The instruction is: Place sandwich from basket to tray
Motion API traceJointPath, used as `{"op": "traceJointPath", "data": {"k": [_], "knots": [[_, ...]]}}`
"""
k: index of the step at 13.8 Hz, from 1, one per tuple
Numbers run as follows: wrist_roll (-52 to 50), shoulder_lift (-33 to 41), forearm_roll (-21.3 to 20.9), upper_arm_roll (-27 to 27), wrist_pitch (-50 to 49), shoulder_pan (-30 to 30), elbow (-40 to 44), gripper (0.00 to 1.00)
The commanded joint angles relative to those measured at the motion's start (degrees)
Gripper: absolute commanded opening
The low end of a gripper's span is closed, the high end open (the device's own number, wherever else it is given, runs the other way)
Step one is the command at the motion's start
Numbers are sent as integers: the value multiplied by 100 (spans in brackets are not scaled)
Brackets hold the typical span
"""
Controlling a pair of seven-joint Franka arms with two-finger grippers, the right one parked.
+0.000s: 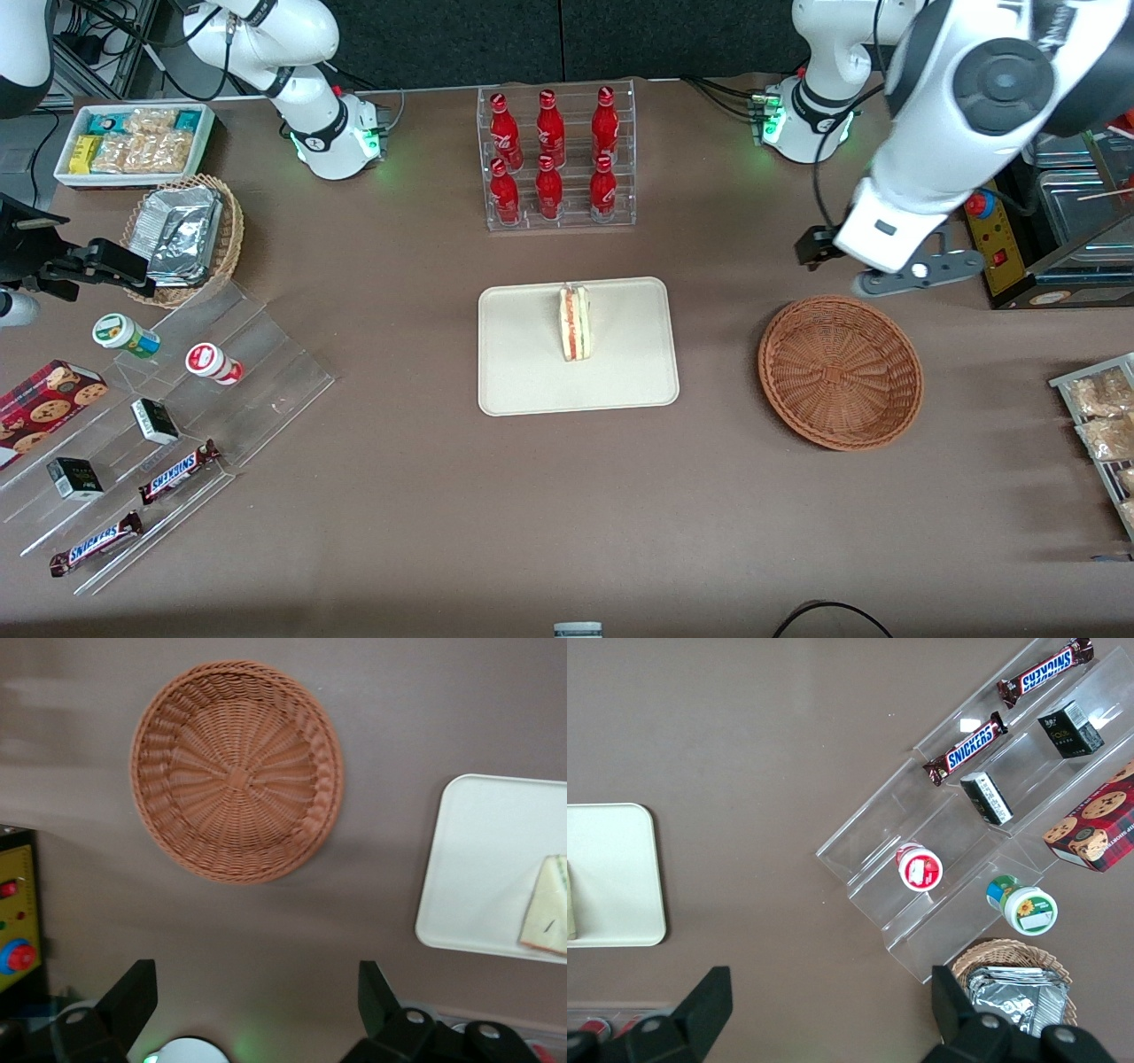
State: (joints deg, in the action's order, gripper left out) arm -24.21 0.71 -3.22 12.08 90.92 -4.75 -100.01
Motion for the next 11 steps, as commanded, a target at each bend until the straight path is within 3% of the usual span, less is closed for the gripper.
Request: {"op": "traceJointPath", "data": {"k": [1, 7, 11], "knots": [[827, 254, 93, -55, -232, 404, -80, 100], [2059, 492, 93, -1329, -592, 45, 42, 100], [2508, 422, 84, -1392, -1304, 97, 841, 100]]}}
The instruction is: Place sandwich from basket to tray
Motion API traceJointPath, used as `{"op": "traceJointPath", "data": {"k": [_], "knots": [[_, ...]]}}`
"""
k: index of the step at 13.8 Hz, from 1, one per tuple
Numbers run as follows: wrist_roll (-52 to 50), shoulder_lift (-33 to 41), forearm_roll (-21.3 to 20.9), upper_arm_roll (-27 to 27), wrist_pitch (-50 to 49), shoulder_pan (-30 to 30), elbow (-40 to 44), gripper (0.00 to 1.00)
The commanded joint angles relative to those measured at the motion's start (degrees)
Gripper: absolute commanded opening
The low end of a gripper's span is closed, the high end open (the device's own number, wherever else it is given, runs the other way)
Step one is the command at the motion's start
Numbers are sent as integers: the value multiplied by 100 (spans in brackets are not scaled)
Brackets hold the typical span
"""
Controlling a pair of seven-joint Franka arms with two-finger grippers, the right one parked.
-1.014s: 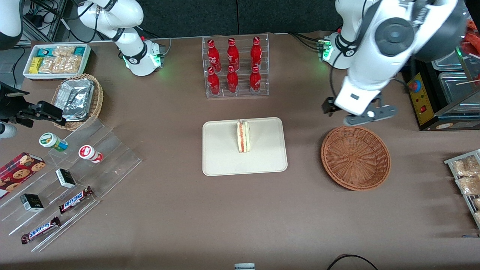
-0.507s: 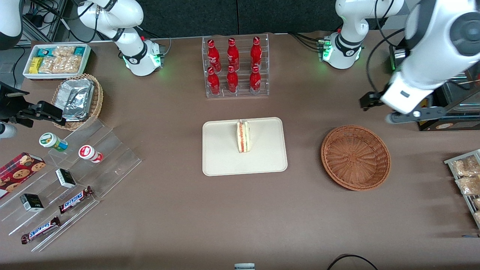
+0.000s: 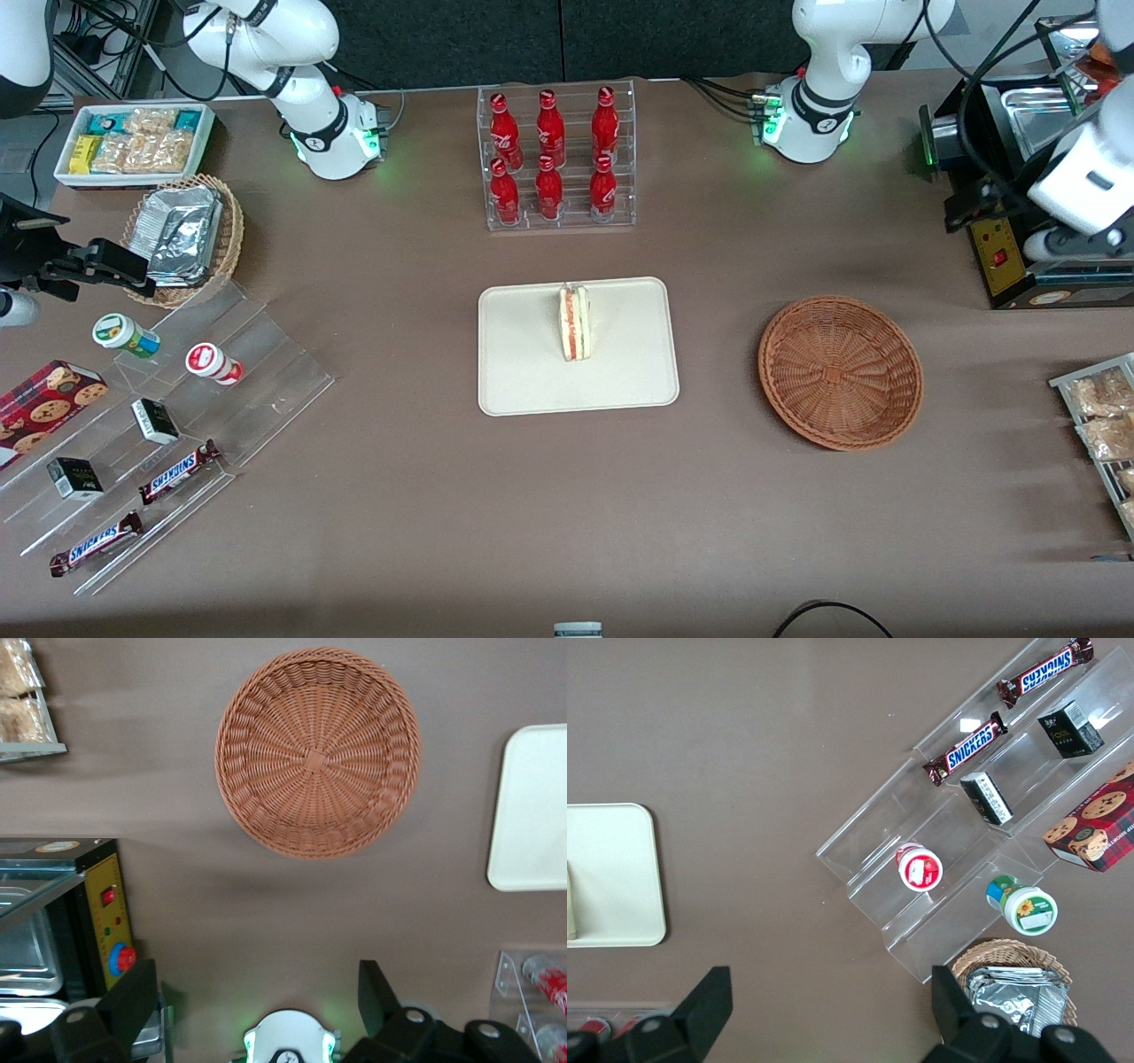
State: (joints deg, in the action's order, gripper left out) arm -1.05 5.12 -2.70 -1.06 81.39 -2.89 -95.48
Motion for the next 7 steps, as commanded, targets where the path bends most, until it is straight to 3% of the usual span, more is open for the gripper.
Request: {"op": "traceJointPath", "data": {"k": [1, 7], "knots": [[184, -20, 32, -70, -412, -2, 485, 100], [360, -64, 41, -26, -457, 384, 583, 100]]}}
